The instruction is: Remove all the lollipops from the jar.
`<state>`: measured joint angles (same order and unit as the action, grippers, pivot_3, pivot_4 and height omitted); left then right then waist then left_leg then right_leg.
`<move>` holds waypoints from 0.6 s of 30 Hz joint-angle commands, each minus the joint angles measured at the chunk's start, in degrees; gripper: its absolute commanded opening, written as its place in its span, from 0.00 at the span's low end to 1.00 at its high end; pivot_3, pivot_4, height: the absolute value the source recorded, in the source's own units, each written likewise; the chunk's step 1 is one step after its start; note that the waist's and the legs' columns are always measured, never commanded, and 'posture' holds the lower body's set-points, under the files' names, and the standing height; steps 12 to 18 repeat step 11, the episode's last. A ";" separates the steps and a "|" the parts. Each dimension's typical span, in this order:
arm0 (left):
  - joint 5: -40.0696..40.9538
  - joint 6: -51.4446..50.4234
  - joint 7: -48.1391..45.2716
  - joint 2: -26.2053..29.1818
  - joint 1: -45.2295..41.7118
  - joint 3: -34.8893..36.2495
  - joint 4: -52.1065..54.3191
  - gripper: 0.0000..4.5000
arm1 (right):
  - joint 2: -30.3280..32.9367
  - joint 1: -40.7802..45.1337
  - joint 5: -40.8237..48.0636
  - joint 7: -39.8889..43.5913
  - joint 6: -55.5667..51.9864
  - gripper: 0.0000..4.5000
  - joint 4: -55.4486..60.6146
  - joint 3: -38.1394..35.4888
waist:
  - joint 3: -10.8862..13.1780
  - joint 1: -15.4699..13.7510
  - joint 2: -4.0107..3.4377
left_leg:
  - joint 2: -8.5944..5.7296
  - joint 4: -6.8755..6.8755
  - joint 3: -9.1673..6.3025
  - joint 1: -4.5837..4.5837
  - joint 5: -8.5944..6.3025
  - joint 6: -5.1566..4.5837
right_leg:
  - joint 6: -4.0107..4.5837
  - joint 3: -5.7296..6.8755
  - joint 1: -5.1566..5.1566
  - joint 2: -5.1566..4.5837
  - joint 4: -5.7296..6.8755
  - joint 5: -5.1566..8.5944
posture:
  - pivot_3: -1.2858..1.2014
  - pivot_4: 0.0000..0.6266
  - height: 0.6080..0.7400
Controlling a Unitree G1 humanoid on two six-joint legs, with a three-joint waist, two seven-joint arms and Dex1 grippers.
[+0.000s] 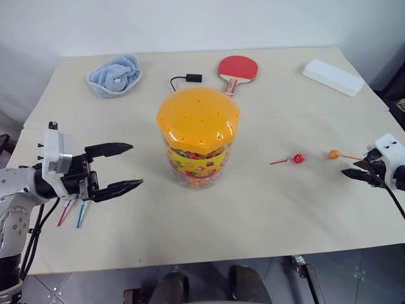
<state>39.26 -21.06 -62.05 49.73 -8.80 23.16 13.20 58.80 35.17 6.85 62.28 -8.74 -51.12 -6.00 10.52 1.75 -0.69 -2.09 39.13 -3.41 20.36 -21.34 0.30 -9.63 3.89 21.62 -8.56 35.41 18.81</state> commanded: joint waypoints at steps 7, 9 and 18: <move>-6.42 7.57 3.05 -0.95 7.16 6.64 -4.95 1.00 | -4.06 -14.33 27.28 17.70 5.88 1.00 31.71 -21.09 | 0.19 -0.19 -0.33 | 0.06 -0.04 -0.01 0.02 0.00 0.00 | -0.04 0.04 0.00 0.03 -0.10 -0.02 | 0.52 0.24 1.00; -7.11 9.45 2.88 -1.65 8.41 7.14 -6.05 1.00 | -7.13 -20.48 30.62 16.13 3.34 1.00 44.66 -20.58 | 0.09 -0.30 -0.14 | 0.20 -0.05 -0.20 -0.02 -0.04 0.06 | -0.04 0.10 -0.03 0.06 -0.04 -0.02 | 0.52 0.24 1.00; -8.14 10.67 4.23 -3.31 10.06 6.80 -4.85 1.00 | -11.11 -25.66 29.70 16.31 6.58 1.00 52.34 -17.55 | 0.08 -0.35 -0.13 | 0.22 0.00 -0.27 -0.01 -0.06 0.09 | -0.04 0.13 -0.06 0.06 -0.01 -0.02 | 0.52 0.24 1.00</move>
